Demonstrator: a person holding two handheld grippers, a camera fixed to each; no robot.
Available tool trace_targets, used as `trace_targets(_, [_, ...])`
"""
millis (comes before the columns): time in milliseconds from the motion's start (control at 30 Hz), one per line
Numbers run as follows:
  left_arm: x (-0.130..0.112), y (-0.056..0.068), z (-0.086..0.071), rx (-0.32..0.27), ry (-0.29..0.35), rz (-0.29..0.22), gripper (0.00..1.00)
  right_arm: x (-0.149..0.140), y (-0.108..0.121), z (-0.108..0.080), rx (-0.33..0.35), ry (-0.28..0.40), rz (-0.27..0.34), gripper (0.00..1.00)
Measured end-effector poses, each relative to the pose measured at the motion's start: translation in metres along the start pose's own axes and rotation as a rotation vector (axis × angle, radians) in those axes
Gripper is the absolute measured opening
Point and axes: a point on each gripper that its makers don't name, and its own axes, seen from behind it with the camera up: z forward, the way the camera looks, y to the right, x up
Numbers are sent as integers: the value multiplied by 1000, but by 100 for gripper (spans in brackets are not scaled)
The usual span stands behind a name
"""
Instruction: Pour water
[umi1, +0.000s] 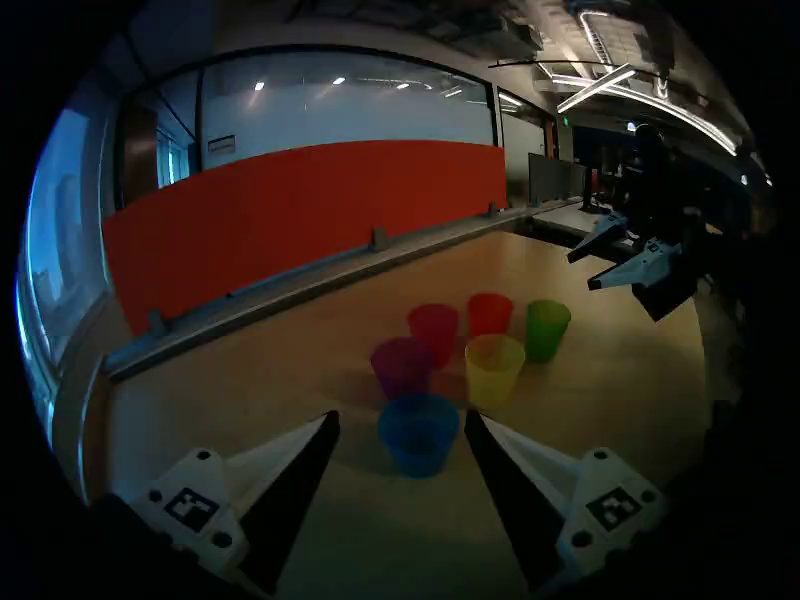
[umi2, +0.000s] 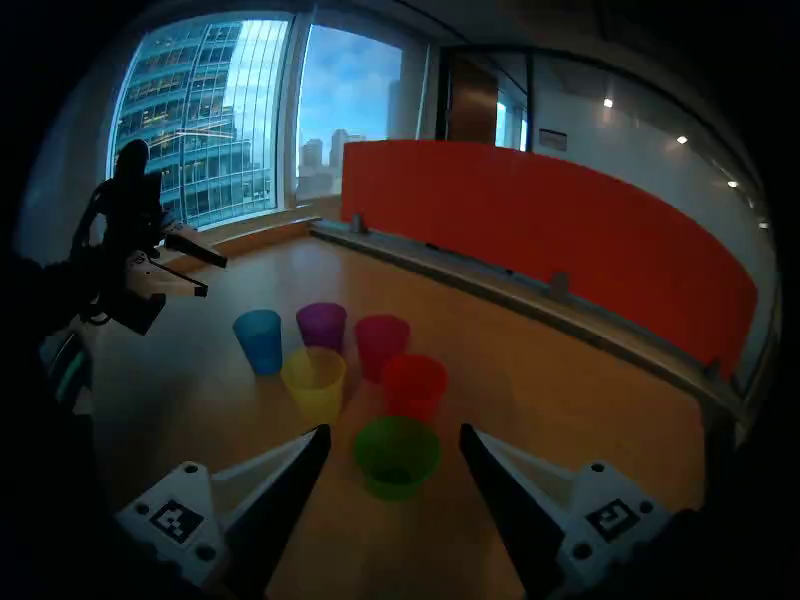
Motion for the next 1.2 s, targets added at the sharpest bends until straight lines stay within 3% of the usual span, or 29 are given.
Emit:
trace_targets(467, [-39,4,20,-25,-105,0,93,-46,-1,27,16,-70,22,100])
trace_targets(967, [-68,13,39,-69,-208,-2,94,-60,-4,42,28,-105,22,100])
trace_targets(1200, [-68,14,51,-85,-212,-6,93,-67,-2,51,27,-124,19,100])
